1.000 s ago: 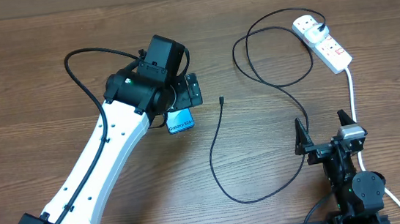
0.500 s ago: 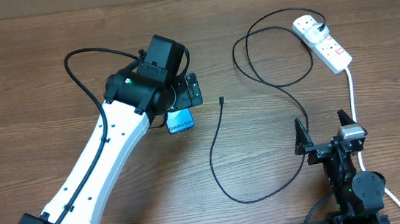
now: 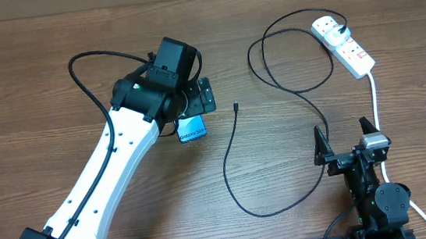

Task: Plug charger to phone and switch on socket
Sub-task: 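Position the left gripper above the phone's bottom edge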

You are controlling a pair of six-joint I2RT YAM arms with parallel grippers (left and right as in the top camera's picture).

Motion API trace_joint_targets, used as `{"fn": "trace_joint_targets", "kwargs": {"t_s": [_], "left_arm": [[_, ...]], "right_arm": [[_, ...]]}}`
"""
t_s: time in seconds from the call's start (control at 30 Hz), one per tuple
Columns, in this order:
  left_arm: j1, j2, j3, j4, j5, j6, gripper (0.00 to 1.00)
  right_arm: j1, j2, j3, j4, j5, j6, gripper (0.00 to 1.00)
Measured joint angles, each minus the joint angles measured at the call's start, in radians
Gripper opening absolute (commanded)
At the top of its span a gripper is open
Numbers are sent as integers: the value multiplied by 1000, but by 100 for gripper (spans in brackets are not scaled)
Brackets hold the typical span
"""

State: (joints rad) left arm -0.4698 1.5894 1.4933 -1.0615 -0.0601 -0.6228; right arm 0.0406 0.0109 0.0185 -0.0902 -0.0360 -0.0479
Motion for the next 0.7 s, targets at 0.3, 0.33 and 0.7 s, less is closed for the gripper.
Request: {"fn": "trace_joint_targets", "kwargs": {"t_s": [0.3, 0.33, 0.7], "left_arm": [[0, 5, 0, 37, 0, -6, 100], [0, 13, 0, 37, 0, -8, 100], [0, 164, 2, 14, 0, -21, 100]], "right_arm": [[0, 0, 0, 0, 0, 0, 100], [0, 0, 0, 0, 0, 0, 100], [0, 0, 0, 0, 0, 0, 100]]}}
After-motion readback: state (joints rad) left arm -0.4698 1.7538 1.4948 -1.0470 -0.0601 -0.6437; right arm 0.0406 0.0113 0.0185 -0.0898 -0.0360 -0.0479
